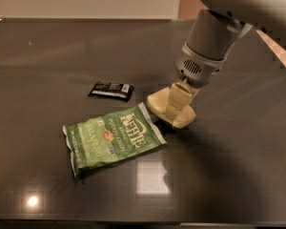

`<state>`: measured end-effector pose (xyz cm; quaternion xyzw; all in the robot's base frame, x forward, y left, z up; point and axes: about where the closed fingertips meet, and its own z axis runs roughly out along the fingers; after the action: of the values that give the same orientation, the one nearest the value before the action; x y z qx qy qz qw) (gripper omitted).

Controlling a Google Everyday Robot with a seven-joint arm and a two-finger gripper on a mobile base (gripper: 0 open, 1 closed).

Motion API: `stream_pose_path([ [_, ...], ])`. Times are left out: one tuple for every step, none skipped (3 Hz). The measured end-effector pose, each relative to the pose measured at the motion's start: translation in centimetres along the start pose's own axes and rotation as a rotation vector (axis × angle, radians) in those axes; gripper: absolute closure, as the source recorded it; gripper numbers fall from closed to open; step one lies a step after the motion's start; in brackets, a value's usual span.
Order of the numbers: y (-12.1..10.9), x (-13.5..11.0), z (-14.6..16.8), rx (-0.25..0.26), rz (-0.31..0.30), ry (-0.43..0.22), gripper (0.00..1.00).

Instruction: Move sponge near green jalapeno chip bag

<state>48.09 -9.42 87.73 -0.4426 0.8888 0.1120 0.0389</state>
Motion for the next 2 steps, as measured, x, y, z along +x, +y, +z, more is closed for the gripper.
stream_pose_path([
  [1.4, -1.7, 0.6, -0.025, -0.068, 0.013, 0.59],
  [2.2, -2.7, 0.9, -0.044, -0.118, 0.022, 0.36],
])
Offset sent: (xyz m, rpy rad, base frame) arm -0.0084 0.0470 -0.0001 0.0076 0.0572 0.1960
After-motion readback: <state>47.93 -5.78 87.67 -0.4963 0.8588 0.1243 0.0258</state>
